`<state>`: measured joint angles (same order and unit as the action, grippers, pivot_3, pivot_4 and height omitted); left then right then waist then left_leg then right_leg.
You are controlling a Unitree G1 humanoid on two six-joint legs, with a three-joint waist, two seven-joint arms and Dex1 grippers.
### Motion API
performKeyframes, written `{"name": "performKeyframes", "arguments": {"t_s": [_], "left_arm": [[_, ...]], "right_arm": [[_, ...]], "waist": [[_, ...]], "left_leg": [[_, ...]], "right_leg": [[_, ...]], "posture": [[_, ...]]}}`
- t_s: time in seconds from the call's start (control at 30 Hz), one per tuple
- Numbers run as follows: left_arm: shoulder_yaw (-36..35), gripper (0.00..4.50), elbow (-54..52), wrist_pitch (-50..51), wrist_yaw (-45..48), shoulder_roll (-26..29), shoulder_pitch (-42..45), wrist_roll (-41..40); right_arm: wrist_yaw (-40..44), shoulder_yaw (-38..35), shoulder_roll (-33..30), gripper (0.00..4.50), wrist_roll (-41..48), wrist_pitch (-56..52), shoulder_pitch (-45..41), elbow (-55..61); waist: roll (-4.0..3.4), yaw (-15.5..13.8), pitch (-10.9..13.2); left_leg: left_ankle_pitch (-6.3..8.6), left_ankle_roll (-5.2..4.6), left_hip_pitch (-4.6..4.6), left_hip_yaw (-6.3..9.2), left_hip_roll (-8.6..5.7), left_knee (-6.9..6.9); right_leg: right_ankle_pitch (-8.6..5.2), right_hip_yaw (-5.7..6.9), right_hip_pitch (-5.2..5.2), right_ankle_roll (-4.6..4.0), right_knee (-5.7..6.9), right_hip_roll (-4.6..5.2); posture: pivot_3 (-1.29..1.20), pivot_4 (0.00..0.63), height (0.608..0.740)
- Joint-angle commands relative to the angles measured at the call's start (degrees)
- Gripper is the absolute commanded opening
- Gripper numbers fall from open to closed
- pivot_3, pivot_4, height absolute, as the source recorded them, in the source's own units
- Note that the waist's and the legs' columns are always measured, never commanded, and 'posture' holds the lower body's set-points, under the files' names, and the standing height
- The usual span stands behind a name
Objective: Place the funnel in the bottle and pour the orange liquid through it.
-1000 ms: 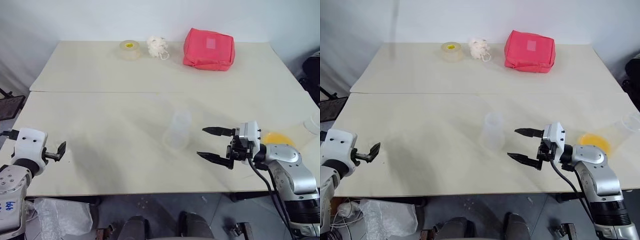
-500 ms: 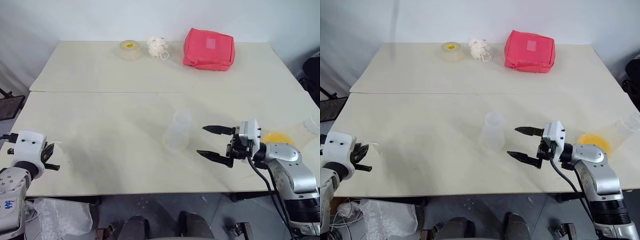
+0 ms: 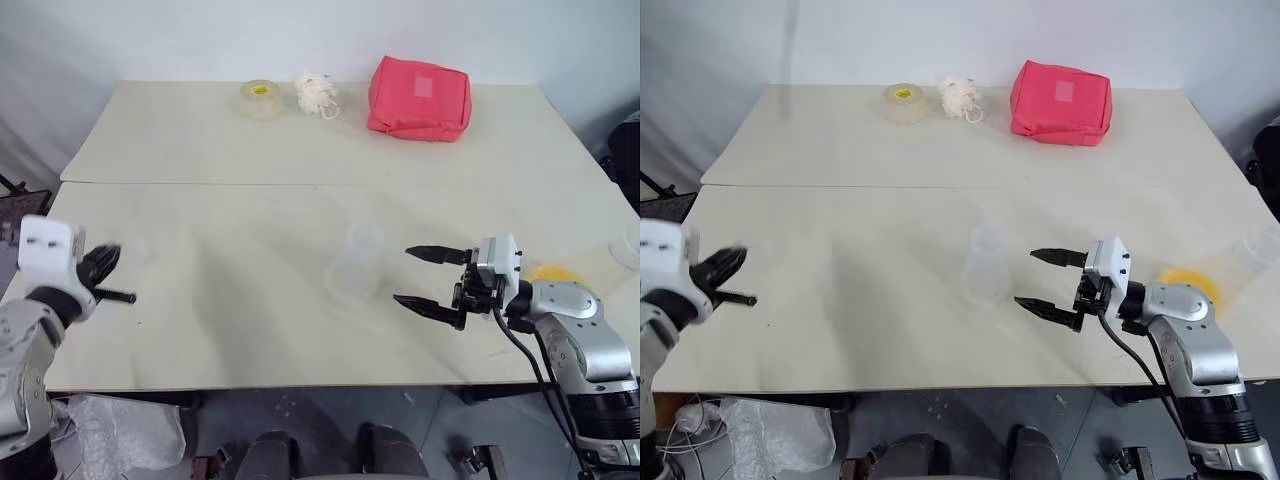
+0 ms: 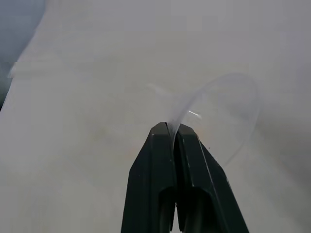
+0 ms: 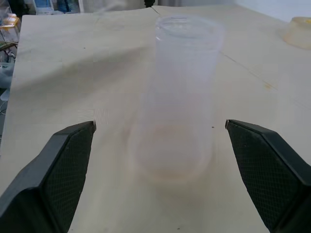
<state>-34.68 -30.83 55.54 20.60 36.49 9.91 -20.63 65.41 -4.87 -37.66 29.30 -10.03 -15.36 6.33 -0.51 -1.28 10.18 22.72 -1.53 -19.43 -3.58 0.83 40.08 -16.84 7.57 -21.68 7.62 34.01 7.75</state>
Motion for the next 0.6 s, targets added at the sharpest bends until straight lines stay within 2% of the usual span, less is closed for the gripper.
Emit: {"name": "performKeyframes", "arguments": {"t_s": [0.03, 0.33, 0.47, 0.57, 0.6], "left_arm": [[2.21, 0.02, -2.63, 4.15, -0.25, 0.51, 8.96, -5.76], [10.25, 0.02, 6.30, 24.47, -1.04, -6.14, 33.50, -17.70], [11.74, 0.02, 11.03, 27.96, 0.68, -8.58, 39.55, -21.24], [11.90, 0.02, 13.45, 32.12, 1.55, -9.16, 42.17, -23.16], [14.28, 0.02, 16.40, 34.46, 2.50, -7.79, 43.47, -25.37]], "right_arm": [[-0.84, -1.72, -0.03, 4.50, 0.20, 1.22, -0.32, 0.77], [-2.79, -4.62, -0.76, 4.50, 0.48, 1.77, 1.60, 3.04], [-4.59, -5.81, -0.67, 4.50, 0.59, 1.76, 3.47, 5.19], [-5.73, -6.39, -0.57, 4.50, 0.82, 1.61, 5.35, 7.16], [-6.44, -6.87, -0.37, 4.50, 0.87, 1.55, 6.67, 8.32]], "waist": [[0.01, -0.13, 0.00], [0.05, -0.06, 0.03], [0.07, -0.01, 0.04], [0.06, 0.22, 0.05], [0.07, 0.11, 0.05]], "left_leg": [[0.00, 0.00, -0.01, 0.01, -0.01, 0.01], [-0.01, 0.00, -0.03, 0.00, -0.09, 0.05], [-0.02, 0.02, -0.04, -0.01, -0.12, 0.01], [-0.03, 0.05, -0.03, -0.06, -0.12, -0.02], [-0.04, 0.07, -0.02, -0.05, -0.12, -0.02]], "right_leg": [[0.00, 0.01, 0.00, 0.00, 0.02, -0.02], [0.02, -0.02, 0.00, 0.03, 0.02, -0.08], [0.01, -0.01, -0.02, 0.03, 0.01, -0.16], [0.01, -0.04, -0.05, 0.03, -0.01, -0.20], [0.01, -0.04, -0.06, 0.03, 0.00, -0.21]], "posture": [[0.00, 0.150, 0.740], [0.00, 0.150, 0.740], [0.00, 0.150, 0.740], [0.00, 0.150, 0.740], [0.00, 0.150, 0.740]]}}
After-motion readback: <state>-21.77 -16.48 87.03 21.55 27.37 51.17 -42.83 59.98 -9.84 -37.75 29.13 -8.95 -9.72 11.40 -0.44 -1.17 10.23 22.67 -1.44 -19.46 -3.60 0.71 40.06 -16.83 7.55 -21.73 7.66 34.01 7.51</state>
